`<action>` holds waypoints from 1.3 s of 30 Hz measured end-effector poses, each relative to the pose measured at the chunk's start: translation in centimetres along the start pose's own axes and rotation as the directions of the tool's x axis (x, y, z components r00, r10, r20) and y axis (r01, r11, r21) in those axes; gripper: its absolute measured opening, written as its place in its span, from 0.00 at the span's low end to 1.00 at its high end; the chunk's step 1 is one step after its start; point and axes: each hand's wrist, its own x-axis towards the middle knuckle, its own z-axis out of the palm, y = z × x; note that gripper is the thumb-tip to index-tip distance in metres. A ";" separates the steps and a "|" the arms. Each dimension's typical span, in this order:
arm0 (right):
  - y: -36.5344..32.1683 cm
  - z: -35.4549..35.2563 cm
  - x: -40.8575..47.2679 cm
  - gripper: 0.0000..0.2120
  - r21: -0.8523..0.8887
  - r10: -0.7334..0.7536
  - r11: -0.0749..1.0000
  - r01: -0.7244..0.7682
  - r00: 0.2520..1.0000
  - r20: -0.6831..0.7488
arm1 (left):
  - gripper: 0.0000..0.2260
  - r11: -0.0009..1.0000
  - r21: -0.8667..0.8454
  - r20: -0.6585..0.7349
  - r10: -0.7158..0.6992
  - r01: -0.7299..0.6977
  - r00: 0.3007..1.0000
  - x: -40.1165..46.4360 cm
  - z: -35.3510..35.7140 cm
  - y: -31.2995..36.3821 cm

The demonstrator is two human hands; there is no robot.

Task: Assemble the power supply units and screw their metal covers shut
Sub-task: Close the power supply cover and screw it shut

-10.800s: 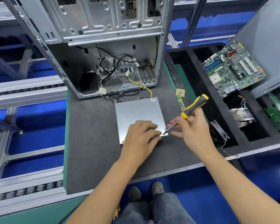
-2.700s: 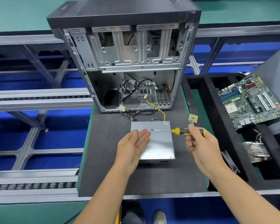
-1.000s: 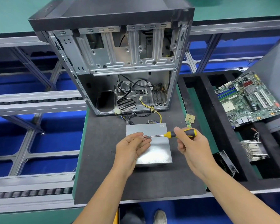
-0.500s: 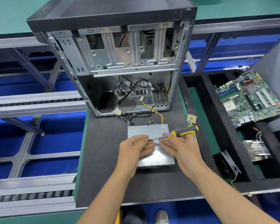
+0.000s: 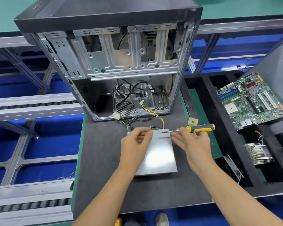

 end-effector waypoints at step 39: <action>-2.2 1.5 1.9 0.14 -0.688 -0.319 0.570 0.449 0.893 0.318 | 0.05 0.771 0.541 0.255 0.231 -0.337 0.939 4.2 4.3 -1.3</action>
